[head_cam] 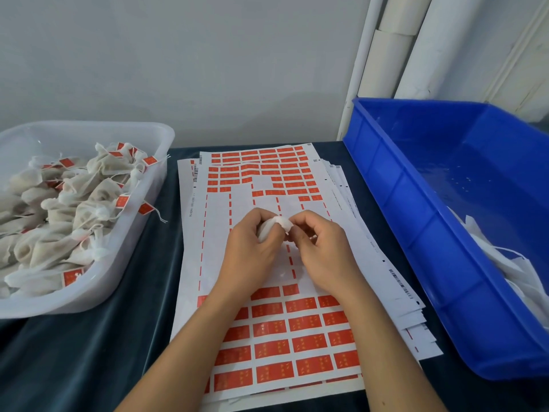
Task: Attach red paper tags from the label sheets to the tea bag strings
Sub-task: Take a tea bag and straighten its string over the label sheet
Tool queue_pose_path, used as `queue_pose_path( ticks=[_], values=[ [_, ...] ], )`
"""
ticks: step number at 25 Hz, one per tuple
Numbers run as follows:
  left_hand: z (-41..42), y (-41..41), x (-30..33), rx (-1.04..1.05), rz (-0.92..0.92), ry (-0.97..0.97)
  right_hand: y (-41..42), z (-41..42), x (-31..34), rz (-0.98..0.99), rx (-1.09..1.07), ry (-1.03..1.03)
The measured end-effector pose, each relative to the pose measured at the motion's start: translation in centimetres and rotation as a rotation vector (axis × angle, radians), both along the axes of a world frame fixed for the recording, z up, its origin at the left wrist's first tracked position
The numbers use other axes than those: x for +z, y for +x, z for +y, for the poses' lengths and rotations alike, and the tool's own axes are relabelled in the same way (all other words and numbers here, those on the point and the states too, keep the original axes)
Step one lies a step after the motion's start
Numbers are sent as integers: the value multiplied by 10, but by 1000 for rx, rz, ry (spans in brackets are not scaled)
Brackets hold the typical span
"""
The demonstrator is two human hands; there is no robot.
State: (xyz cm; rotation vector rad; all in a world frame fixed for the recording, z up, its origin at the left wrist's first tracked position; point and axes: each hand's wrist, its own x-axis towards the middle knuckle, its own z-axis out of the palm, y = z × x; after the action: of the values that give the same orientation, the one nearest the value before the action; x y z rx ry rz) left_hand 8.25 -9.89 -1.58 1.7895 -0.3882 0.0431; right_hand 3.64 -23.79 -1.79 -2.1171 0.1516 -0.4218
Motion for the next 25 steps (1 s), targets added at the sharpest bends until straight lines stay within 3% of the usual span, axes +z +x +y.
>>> queue_pose_path(
  ticks=[4, 8, 12, 18, 22, 25],
  values=[
    [1, 3, 0, 9, 34, 8, -1, -3, 0, -23, 6, -71],
    [0, 4, -3, -12, 37, 42, -4, -4, 5, -117, 11, 55],
    [-1, 3, -4, -106, 29, 95, -4, -6, 5, -106, -28, -3],
    [7, 1, 8, -318, 186, 13, -4, -5, 7, -136, -73, 33],
    [10, 0, 10, -298, 251, -52, -7, 0, 8, -242, -73, 97],
    [11, 2, 11, -261, 301, -156, -8, 2, 8, -308, -12, 14]
  ],
)
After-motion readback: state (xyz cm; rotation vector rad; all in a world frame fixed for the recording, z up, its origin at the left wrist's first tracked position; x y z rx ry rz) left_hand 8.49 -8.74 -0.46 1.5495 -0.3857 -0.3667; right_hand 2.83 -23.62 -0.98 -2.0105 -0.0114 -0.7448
